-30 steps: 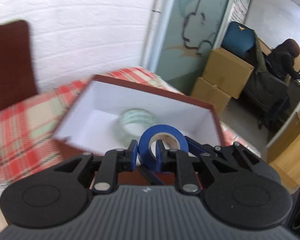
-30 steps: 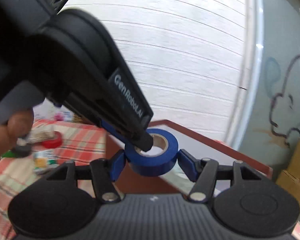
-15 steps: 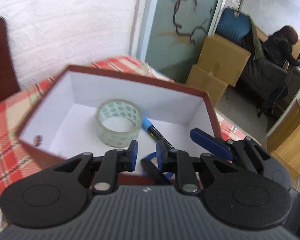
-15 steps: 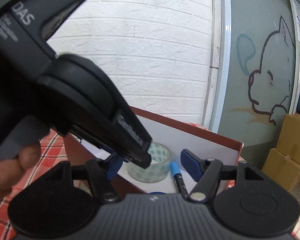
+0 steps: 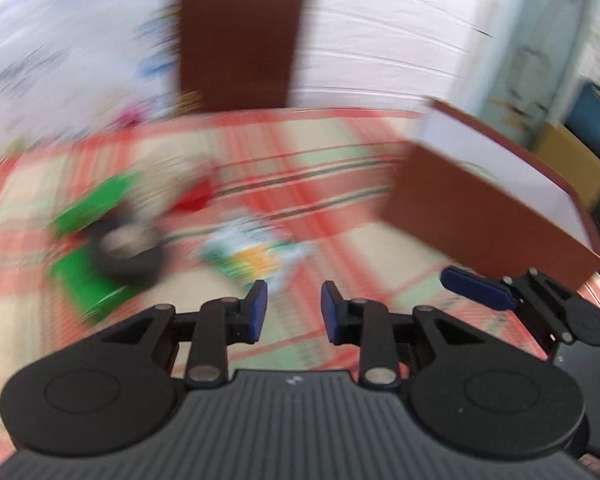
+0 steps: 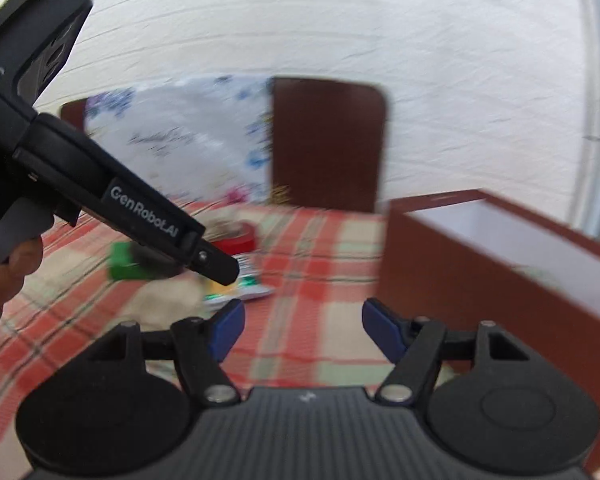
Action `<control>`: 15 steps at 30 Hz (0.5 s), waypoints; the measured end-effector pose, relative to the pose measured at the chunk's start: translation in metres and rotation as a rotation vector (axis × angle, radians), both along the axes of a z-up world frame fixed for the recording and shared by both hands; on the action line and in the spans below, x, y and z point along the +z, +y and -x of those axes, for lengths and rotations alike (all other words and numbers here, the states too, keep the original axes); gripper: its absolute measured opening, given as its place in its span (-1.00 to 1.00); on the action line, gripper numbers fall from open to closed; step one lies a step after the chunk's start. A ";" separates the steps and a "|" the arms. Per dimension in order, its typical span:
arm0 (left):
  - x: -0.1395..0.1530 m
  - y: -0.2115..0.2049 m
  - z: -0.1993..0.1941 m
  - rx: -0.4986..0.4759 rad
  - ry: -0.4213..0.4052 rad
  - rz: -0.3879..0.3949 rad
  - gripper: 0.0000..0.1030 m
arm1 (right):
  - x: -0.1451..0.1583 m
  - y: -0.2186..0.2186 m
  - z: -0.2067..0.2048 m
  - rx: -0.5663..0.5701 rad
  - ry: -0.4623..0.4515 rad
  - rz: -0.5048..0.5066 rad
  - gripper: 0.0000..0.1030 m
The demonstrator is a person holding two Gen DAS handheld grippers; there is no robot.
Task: Organize objects
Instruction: 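Grasp the small green box with the left tool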
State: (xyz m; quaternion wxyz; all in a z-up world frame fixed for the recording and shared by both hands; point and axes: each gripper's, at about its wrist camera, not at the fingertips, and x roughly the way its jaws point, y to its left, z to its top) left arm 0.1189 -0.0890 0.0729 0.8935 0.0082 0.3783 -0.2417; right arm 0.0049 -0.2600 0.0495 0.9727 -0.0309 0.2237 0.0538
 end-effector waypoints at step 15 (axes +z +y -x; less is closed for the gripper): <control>-0.011 0.191 -0.055 0.484 0.098 0.299 -0.41 | -0.006 0.072 -0.202 0.155 0.288 -0.472 0.28</control>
